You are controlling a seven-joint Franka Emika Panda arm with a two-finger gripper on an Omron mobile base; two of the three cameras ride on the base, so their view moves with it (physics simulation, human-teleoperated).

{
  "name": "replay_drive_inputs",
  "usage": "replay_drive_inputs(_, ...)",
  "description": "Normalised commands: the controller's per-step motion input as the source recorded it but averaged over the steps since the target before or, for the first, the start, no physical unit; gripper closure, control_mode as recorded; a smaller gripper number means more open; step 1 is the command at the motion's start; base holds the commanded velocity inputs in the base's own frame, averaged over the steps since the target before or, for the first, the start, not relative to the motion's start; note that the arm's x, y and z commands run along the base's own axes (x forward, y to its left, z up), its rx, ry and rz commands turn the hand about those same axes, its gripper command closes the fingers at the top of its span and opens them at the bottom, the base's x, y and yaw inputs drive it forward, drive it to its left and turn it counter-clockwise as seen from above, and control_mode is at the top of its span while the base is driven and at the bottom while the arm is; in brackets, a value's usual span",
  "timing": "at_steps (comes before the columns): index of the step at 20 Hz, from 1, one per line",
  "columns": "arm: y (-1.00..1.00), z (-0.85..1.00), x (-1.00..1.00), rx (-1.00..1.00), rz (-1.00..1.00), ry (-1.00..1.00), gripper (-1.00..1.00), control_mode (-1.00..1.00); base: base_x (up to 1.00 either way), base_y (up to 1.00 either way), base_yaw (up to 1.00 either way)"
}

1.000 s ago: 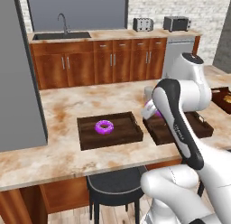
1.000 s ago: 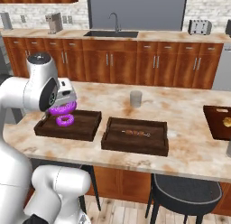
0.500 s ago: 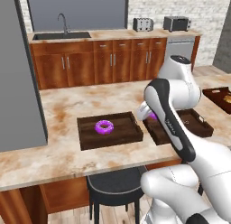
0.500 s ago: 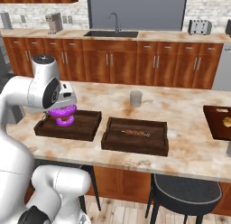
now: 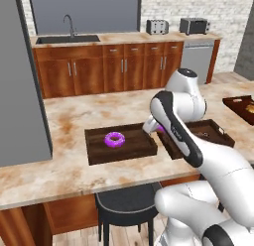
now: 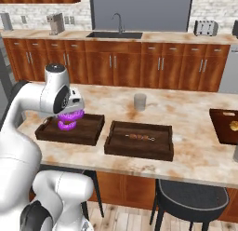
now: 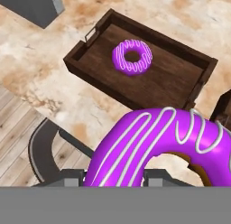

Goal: Take the donuts from the fridge and place them on the empty tray on the dining counter.

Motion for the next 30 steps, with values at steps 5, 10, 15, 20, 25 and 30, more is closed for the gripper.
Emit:
replay_drive_inputs(5, 0.14, -0.43, 0.43, 0.0, 0.0, 0.08, 1.0, -1.0, 0.0, 0.0, 0.0)
replay_drive_inputs(10, 0.19, -0.37, 0.38, 0.0, 0.0, 0.07, 1.0, -1.0, 0.0, 0.0, 0.0)
replay_drive_inputs(15, 0.11, -0.27, 0.39, 0.0, 0.0, 0.07, 1.0, -1.0, 0.0, 0.0, 0.0)
replay_drive_inputs(20, 0.06, -0.22, 0.39, 0.0, 0.0, 0.06, 1.0, -1.0, 0.0, 0.0, 0.0)
replay_drive_inputs(25, 0.04, -0.21, 0.37, 0.0, 0.0, 0.03, 1.0, -1.0, 0.0, 0.0, 0.0)
replay_drive_inputs(30, 0.02, -0.28, 0.33, 0.0, 0.0, 0.0, 1.0, -1.0, 0.0, 0.0, 0.0)
